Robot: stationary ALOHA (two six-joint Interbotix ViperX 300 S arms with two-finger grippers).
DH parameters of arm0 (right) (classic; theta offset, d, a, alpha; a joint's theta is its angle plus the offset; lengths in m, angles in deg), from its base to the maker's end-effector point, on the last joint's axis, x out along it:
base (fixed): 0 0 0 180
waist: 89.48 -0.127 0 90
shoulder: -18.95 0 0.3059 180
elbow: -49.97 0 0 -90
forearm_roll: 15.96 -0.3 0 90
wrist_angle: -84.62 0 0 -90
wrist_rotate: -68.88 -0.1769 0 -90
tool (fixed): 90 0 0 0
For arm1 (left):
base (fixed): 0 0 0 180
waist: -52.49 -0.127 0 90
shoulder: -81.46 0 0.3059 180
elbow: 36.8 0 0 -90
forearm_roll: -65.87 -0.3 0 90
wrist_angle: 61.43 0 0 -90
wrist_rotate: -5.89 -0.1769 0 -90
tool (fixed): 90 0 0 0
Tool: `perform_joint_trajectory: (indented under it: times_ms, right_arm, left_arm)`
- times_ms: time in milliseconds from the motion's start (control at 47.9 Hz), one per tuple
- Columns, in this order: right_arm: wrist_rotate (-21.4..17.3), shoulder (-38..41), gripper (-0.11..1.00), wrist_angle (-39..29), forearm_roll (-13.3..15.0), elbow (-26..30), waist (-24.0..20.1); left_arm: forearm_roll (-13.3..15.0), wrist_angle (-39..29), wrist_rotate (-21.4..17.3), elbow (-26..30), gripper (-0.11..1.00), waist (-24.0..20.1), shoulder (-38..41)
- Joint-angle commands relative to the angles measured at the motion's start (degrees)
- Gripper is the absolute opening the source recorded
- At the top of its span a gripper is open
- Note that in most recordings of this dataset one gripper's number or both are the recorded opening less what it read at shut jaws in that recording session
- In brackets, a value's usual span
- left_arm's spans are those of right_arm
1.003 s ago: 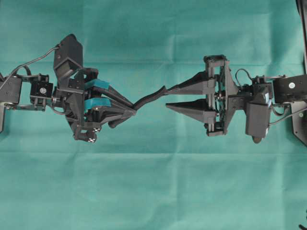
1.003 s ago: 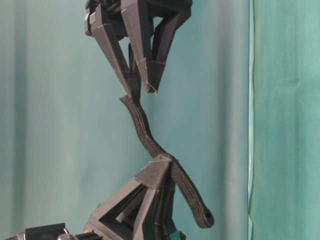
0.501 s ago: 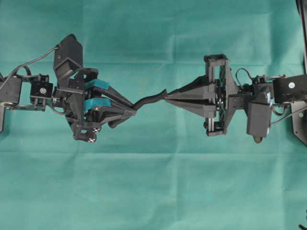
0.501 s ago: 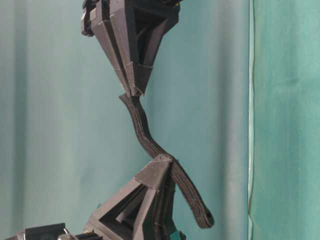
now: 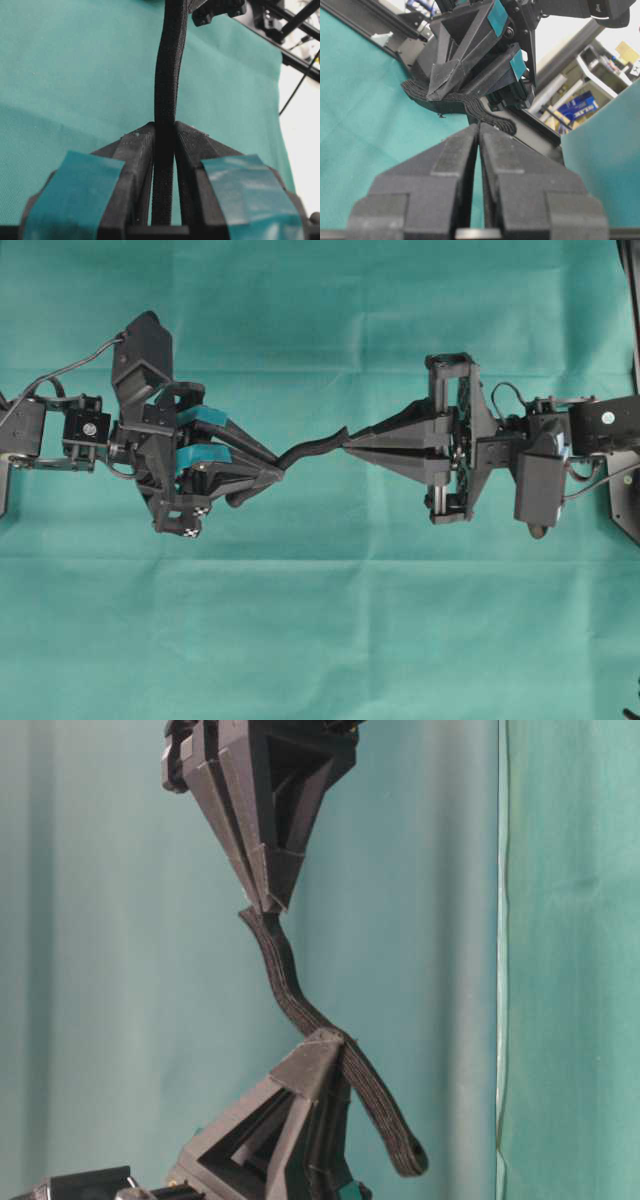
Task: Peel off the Velcro with your right arm.
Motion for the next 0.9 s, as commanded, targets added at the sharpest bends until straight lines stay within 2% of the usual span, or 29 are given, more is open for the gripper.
perform_joint_trajectory:
  times_ms: [0,877]
  right_arm:
    - [-0.09,-0.26,-0.09,0.53,-0.09,0.88,-0.18]
    - [-0.26,6.33,-0.09,0.62,0.09,6.06,-1.67]
  left_arm:
    - [0.09,0.62,0.0,0.97,0.1,-0.18,-0.79]
    - [0.0,2.99,0.0,0.97,0.1,-0.53,-0.18]
